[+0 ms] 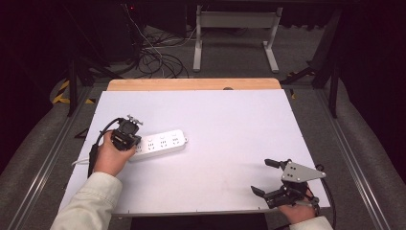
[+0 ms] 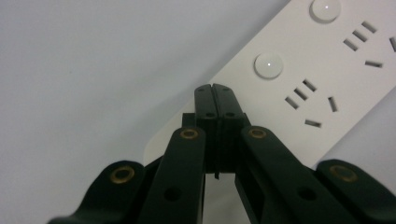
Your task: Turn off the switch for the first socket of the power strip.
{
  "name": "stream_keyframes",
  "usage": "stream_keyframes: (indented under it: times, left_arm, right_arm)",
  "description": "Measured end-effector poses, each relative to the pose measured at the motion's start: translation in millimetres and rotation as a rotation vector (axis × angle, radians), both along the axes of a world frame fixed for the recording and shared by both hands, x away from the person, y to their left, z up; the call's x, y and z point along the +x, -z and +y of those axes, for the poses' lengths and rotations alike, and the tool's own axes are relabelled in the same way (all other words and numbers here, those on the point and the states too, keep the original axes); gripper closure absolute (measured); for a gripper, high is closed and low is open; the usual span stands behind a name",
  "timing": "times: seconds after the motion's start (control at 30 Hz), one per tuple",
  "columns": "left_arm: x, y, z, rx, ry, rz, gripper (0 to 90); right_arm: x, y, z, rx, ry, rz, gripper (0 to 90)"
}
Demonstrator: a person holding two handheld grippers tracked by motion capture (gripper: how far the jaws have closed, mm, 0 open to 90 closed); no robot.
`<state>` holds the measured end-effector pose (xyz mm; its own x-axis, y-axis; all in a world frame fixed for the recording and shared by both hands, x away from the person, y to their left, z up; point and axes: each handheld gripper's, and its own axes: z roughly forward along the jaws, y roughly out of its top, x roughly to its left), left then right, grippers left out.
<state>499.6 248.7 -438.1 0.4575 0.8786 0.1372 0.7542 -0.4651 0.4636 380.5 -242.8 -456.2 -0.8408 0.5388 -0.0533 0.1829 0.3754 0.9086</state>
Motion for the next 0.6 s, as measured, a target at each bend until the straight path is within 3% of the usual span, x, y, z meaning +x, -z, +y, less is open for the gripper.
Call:
stream_keyframes:
  times: [0.13,0.23,0.3,0.4,0.6]
  left_arm:
    - [1.2,-0.6,6.3,-0.050,-0.008,0.010,90.0]
    - [0.4,-4.5,8.9,-0.038,-0.004,0.006,90.0]
    - [-2.3,-6.1,9.6,-0.033,0.001,-0.017,90.0]
    - [-7.0,-18.2,10.9,-0.074,0.011,-0.055,90.0]
    - [-15.6,-36.3,1.3,-0.087,0.050,-0.090,90.0]
  right_arm:
    - [-0.4,-0.3,0.2,-0.001,0.001,0.000,1.9]
    - [-0.7,-0.8,-0.8,0.003,0.004,-0.003,1.9]
    - [0.0,-1.0,-2.1,0.008,0.009,-0.005,1.9]
    - [0.7,-0.8,-2.0,0.008,0.009,-0.003,1.9]
    - [-0.7,-1.2,-0.6,0.002,0.008,-0.007,1.8]
